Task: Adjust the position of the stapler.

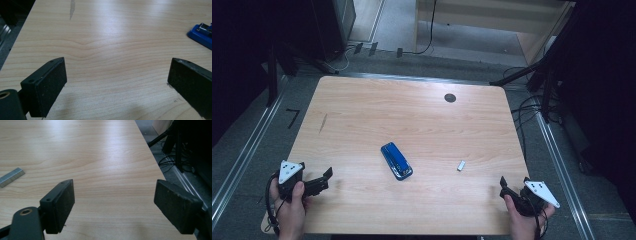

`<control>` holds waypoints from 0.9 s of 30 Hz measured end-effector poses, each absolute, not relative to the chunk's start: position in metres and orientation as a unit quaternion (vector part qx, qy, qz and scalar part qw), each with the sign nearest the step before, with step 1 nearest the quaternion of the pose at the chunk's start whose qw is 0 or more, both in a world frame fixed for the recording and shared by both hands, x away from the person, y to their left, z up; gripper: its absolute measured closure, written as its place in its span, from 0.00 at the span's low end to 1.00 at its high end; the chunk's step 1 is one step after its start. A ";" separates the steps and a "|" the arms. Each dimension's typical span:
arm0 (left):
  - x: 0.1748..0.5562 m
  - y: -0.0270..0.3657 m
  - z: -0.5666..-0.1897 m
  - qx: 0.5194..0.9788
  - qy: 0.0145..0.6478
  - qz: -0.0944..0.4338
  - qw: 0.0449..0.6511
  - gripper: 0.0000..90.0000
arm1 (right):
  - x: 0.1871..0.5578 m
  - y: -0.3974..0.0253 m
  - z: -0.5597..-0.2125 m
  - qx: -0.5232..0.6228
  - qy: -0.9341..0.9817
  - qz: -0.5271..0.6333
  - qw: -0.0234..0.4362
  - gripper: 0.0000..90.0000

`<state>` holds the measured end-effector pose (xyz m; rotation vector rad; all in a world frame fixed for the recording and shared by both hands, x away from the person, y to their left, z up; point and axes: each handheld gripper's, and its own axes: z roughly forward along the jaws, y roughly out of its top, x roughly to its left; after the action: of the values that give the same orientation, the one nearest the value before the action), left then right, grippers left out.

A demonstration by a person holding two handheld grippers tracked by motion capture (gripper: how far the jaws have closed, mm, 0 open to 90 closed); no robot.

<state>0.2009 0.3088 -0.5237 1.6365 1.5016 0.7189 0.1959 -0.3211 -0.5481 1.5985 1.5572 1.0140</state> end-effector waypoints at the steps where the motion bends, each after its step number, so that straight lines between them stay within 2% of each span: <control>1: 0.202 0.309 -0.524 0.645 0.594 0.280 0.390 0.03 | 0.195 -0.321 -0.548 0.614 0.596 0.392 0.337 0.21; 5: 0.203 0.310 -0.524 0.640 0.600 0.275 0.393 0.03 | 0.195 -0.322 -0.547 0.613 0.597 0.395 0.336 0.24; 15: 0.205 0.308 -0.524 0.646 0.596 0.277 0.388 0.07 | 0.188 -0.310 -0.534 0.583 0.609 0.427 0.329 0.36; 27: 0.206 0.307 -0.524 0.649 0.592 0.278 0.390 0.07 | 0.182 -0.272 -0.511 0.540 0.642 0.453 0.302 0.38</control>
<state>0.2059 0.3068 -0.5240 1.6486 1.5039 0.7053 0.1817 -0.2718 -0.5109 1.4321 1.7011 1.2015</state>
